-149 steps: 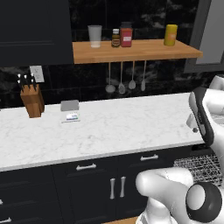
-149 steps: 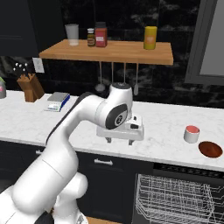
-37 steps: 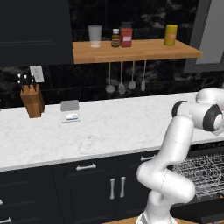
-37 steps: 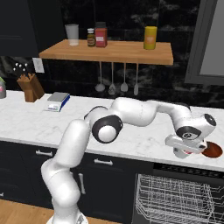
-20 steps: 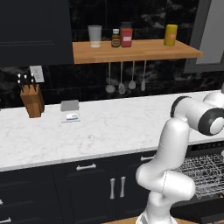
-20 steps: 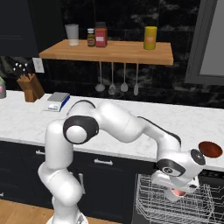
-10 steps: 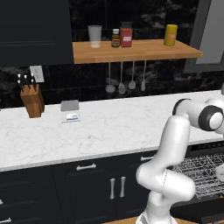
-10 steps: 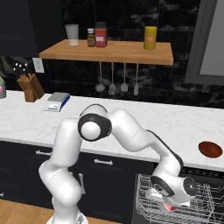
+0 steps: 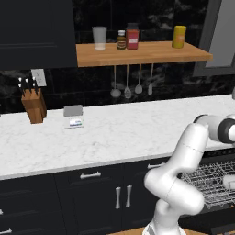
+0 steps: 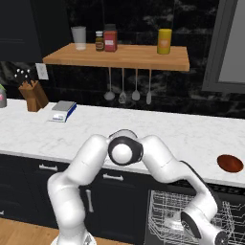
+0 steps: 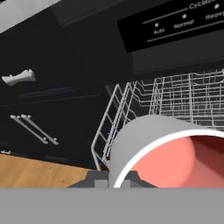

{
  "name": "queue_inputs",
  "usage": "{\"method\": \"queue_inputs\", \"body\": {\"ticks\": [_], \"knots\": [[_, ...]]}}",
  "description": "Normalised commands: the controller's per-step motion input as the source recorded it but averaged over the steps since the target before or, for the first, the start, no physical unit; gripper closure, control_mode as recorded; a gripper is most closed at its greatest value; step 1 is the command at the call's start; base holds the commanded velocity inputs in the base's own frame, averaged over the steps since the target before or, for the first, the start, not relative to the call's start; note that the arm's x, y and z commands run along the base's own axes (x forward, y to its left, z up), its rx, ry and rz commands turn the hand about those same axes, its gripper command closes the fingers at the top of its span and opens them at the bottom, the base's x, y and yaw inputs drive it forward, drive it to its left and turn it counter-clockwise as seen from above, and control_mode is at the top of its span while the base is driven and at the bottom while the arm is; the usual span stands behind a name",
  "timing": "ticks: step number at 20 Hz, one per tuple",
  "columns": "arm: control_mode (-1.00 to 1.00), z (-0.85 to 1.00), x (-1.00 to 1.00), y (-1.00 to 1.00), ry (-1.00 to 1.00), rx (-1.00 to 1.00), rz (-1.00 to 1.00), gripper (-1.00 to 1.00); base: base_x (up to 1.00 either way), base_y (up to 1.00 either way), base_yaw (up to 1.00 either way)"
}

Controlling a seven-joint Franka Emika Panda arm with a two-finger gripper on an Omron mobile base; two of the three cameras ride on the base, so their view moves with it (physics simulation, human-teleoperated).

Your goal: Pick up the cup and bowl from the counter, place them in the dishwasher, and close the dishwasher door.

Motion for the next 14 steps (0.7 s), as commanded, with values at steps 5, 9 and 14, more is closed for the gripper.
{"method": "queue_inputs", "body": {"ticks": [5,9,14], "knots": [[-1.0,-0.35,0.36,0.0,-0.09,0.0,0.0,1.0,0.0,0.0,0.0],[-1.0,-0.37,0.41,0.0,0.0,0.0,0.0,1.0,0.0,0.0,0.0],[-1.0,-0.41,0.34,0.0,0.01,-0.02,0.0,1.0,0.0,0.0,0.0]]}}
